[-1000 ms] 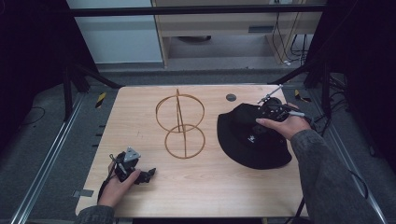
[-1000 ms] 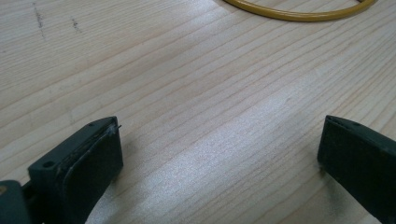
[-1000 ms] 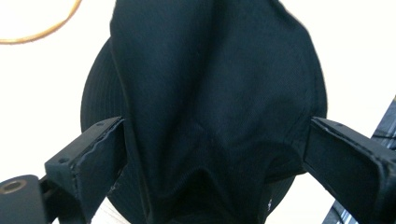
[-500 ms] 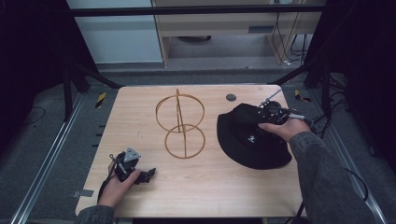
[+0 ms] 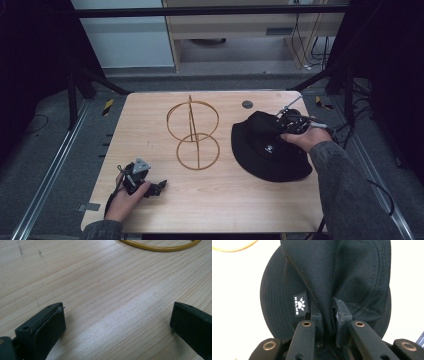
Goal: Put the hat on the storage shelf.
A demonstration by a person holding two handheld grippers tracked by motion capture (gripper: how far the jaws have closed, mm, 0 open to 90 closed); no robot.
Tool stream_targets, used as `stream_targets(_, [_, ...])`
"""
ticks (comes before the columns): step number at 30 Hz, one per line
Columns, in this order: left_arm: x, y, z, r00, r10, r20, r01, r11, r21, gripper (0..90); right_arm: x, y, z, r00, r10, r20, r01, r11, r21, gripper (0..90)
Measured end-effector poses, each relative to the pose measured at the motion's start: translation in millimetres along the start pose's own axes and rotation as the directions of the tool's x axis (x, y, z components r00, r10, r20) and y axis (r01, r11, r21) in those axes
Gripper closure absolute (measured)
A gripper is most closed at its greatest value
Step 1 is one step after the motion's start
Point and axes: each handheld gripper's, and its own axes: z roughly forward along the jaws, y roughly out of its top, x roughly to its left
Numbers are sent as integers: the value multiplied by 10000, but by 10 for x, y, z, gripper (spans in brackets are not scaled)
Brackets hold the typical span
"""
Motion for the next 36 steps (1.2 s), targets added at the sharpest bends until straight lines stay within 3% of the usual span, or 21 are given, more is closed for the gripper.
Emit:
stream_targets(8, [0, 0, 1, 10000, -4, 2, 4, 10000, -8, 0, 32, -3, -158, 9999, 29, -141, -36, 9986, -519, 824])
stream_targets(15, [-1, 0, 0, 10000, 0, -10, 0, 10000, -9, 0, 63, -17, -405, 9999, -138, -86, 127, 9923, -1236, 826])
stream_targets(36, [-9, -3, 3, 9999, -109, -8, 109, 9999, -59, 0, 68, 4, -960, 9987, -319, 390, 394, 9771, -2092, 826])
